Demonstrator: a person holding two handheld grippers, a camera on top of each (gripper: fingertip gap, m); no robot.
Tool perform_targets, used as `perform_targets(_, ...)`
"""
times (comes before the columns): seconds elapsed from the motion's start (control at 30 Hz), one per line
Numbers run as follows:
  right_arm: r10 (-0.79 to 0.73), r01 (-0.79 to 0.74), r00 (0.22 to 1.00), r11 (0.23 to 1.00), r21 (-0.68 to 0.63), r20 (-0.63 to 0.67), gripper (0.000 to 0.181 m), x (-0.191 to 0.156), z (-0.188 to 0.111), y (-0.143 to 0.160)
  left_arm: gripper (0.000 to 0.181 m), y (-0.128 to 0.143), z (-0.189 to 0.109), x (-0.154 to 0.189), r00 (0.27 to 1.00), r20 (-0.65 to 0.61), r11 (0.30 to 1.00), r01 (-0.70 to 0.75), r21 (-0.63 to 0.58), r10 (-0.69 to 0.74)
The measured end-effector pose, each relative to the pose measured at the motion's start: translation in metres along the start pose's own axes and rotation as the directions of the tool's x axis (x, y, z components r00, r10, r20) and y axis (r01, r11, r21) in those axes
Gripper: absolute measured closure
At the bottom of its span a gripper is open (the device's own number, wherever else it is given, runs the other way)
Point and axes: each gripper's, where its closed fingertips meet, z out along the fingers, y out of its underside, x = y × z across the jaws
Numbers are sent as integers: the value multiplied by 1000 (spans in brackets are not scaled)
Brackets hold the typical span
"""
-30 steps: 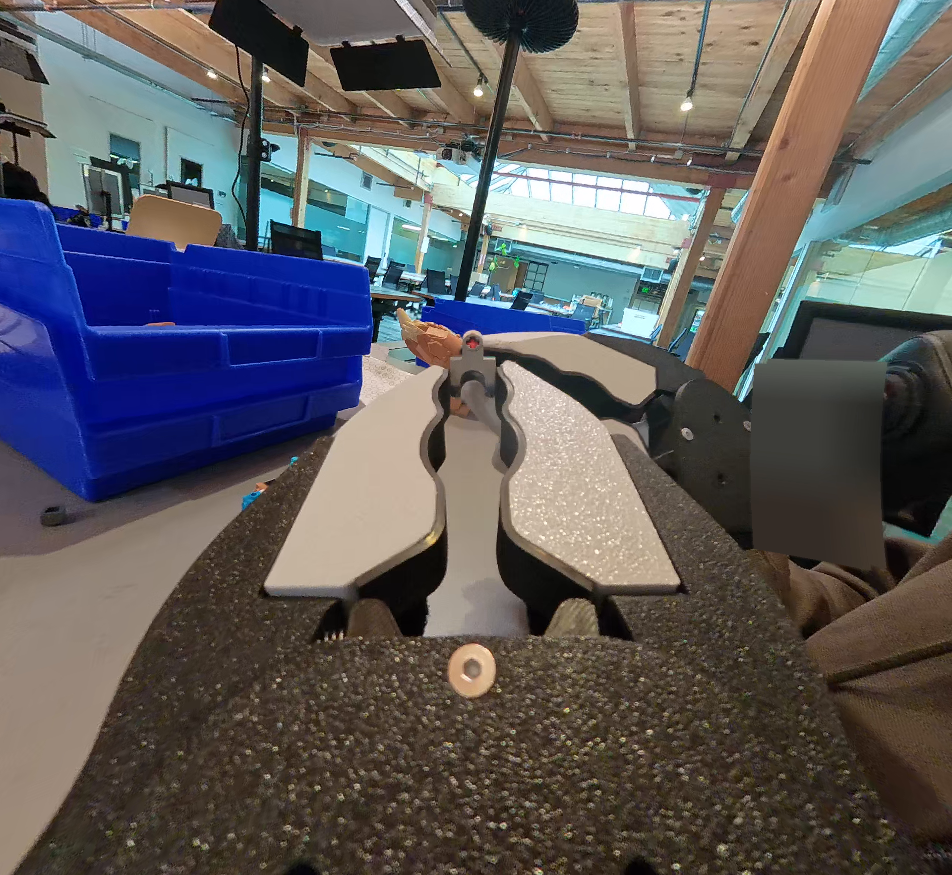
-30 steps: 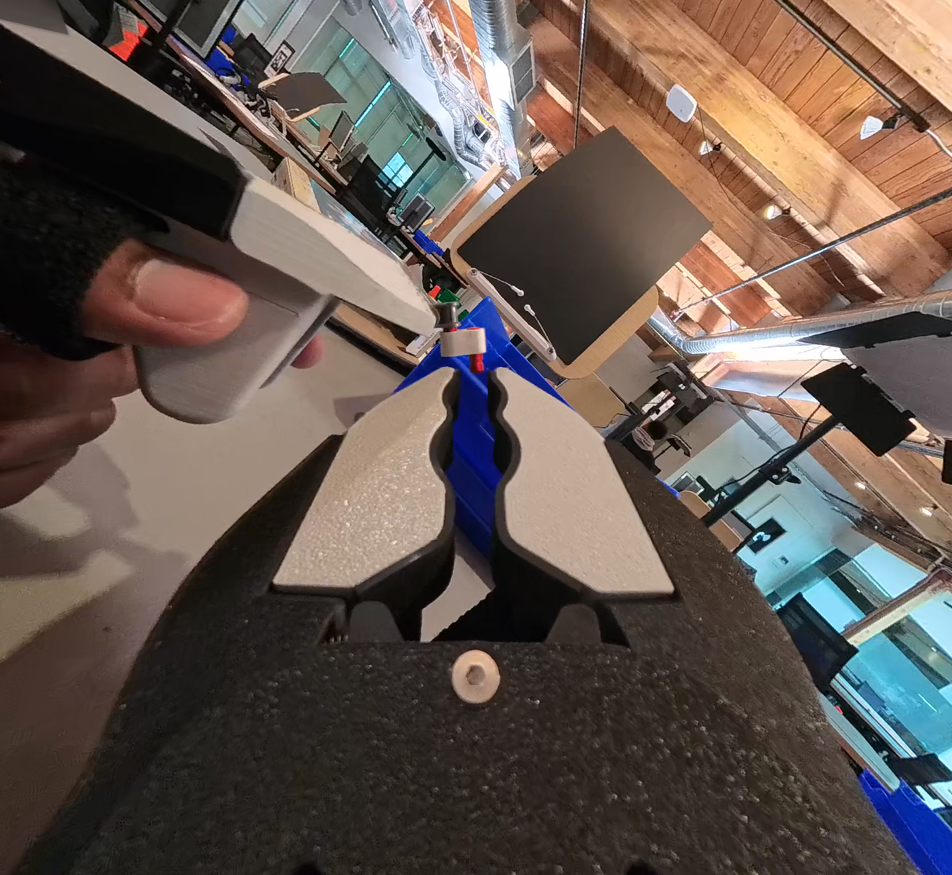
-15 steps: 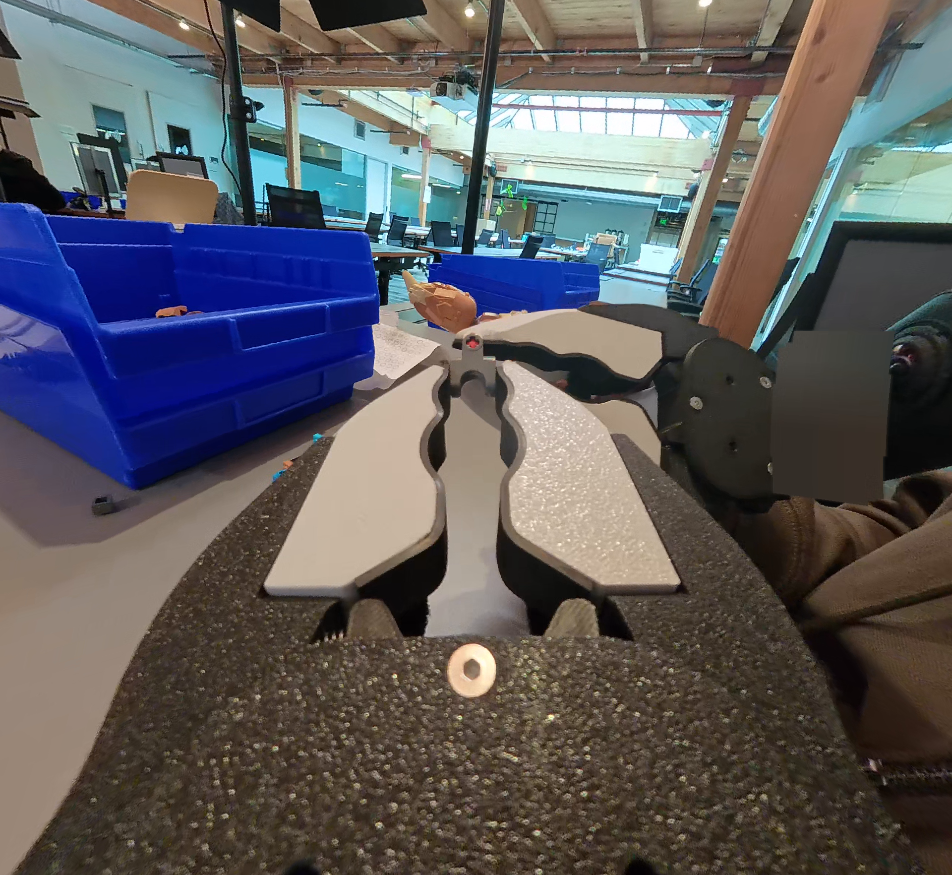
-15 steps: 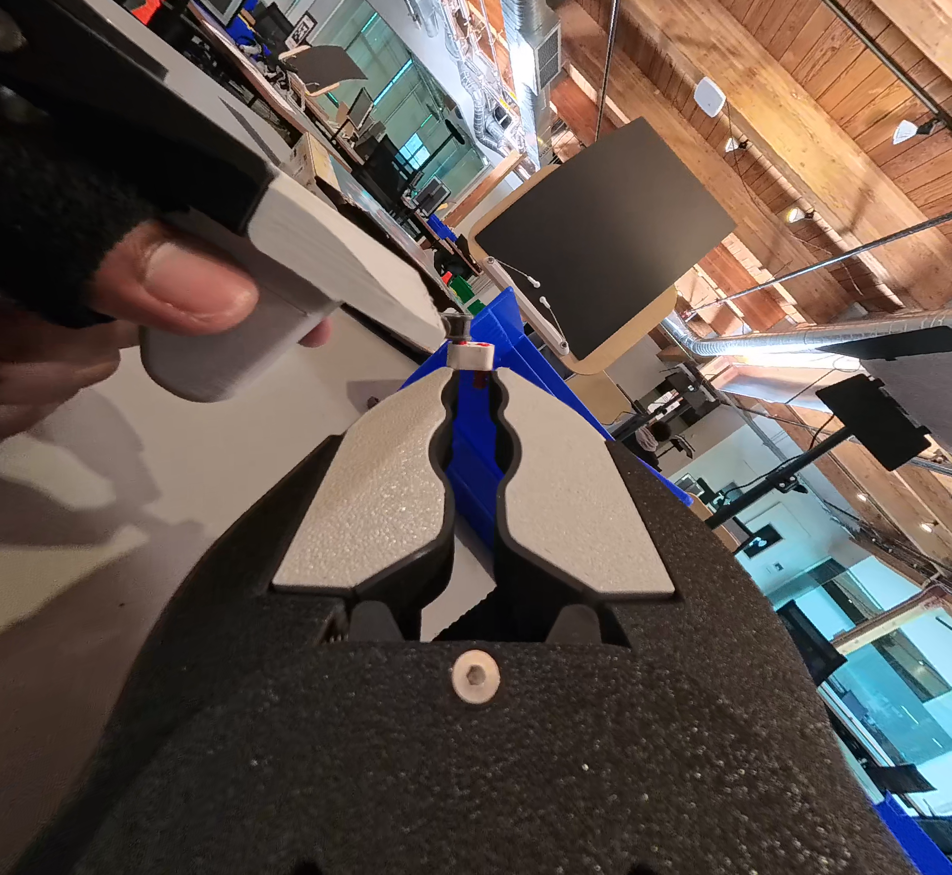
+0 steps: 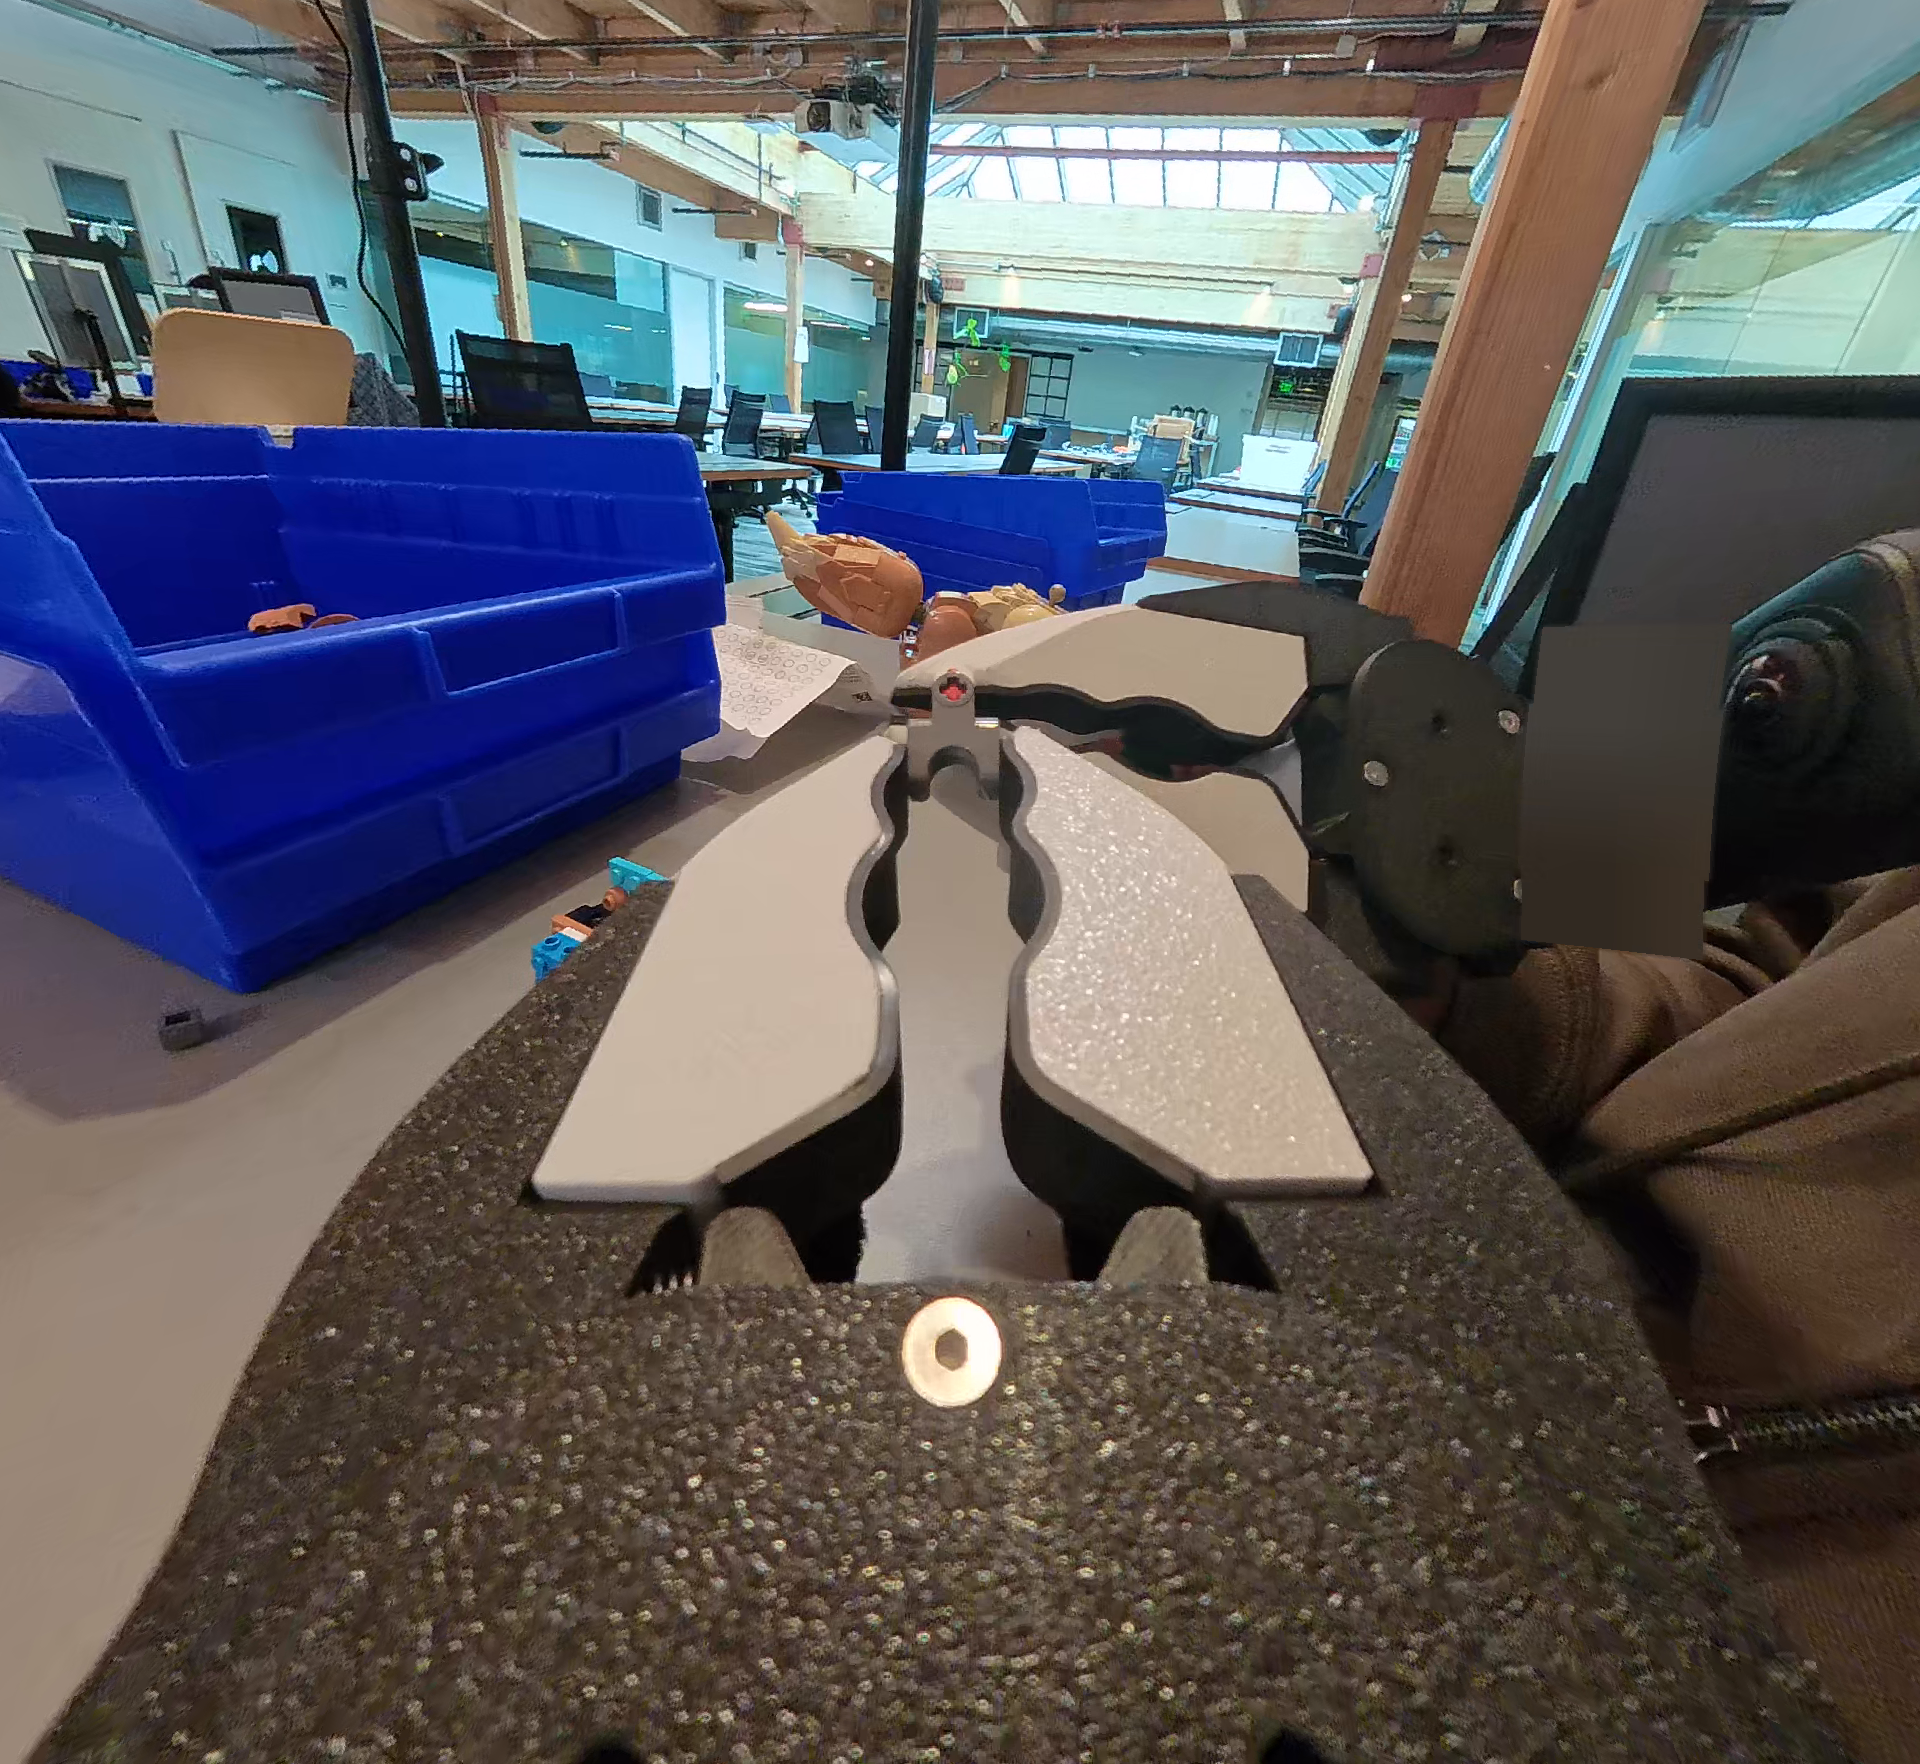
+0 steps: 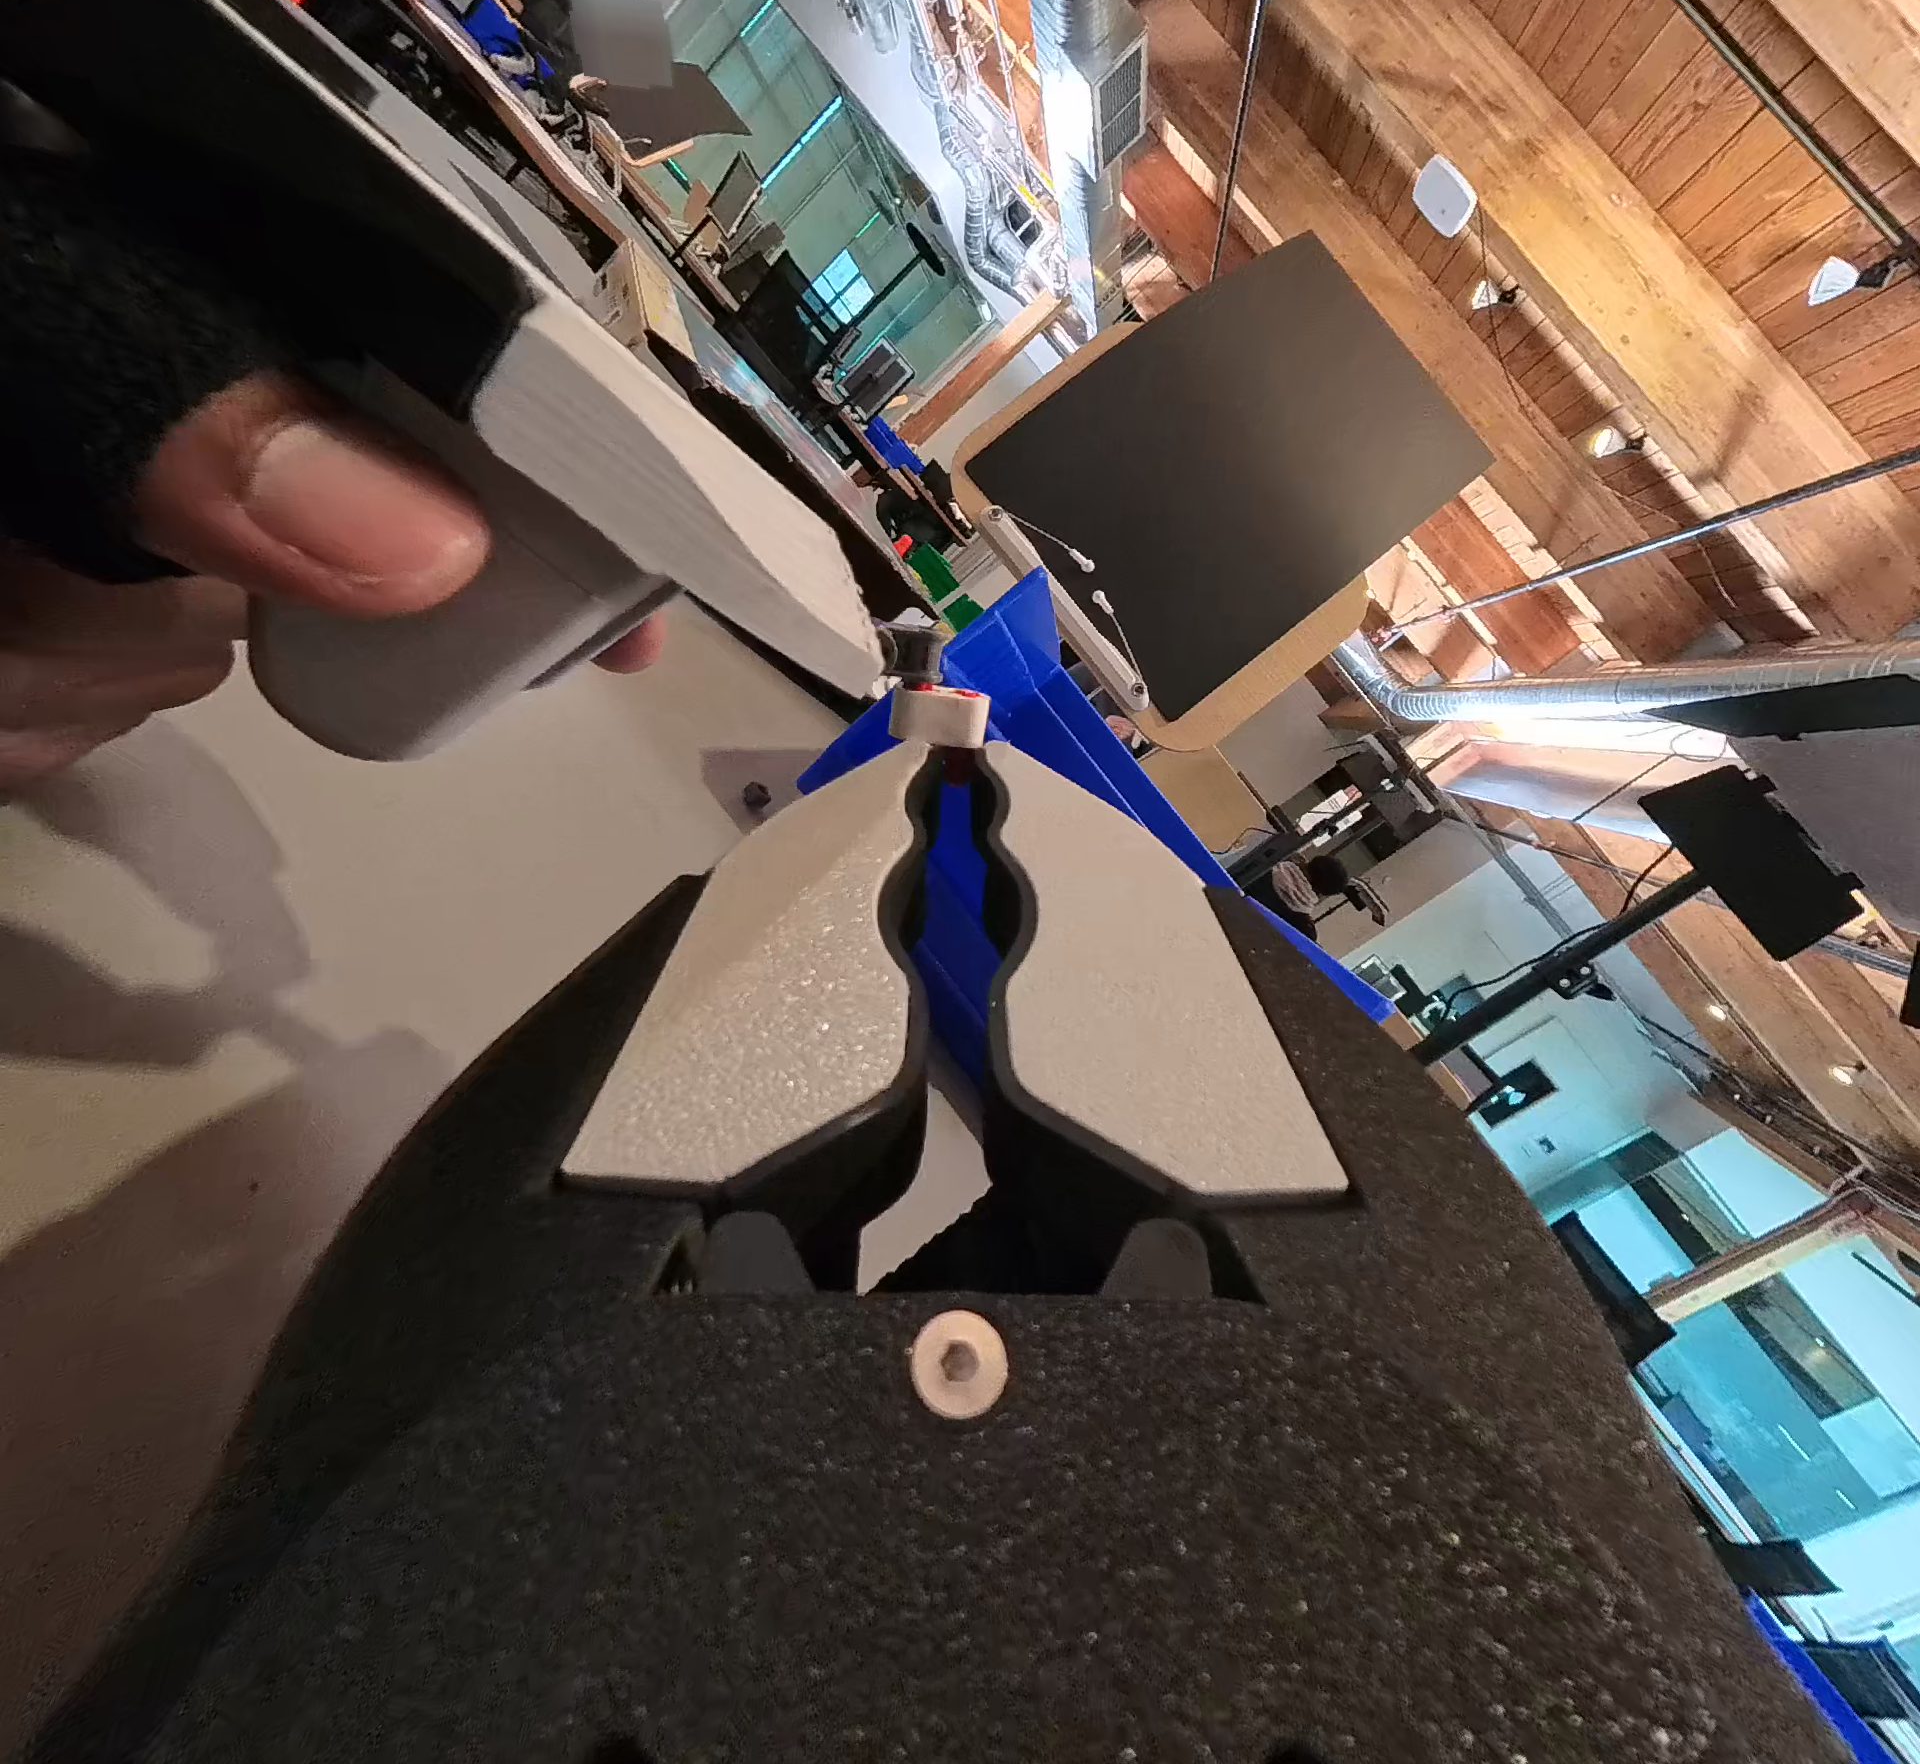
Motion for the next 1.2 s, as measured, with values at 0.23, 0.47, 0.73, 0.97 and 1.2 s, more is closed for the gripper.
perform_targets(0.23, -92, 92, 996, 996, -2, 21, 177, -8, -2, -2, 151, 5, -8, -7, 993, 3, 991, -114, -73, 114)
perform_targets(0.47, -245, 244, 968, 970, 18, 50, 177, -26, -3, -6, 161, 15, -5, 6, 987, -99, 982, -136, -129, 124)
perform_targets(0.73, -218, 213, 972, 975, 69, 83, 177, -27, -10, -12, 174, 12, -10, 11, 987, -145, 989, -86, -123, 68)
perform_targets(0.97, -168, 158, 983, 980, 124, 71, 177, -20, -15, -20, 174, 3, -11, 17, 984, -167, 996, -68, -53, 58)
perform_targets(1.2, -155, 141, 984, 979, 148, 83, 177, -19, -18, -23, 175, 1, -13, 21, 978, -201, 997, -69, -43, 59)
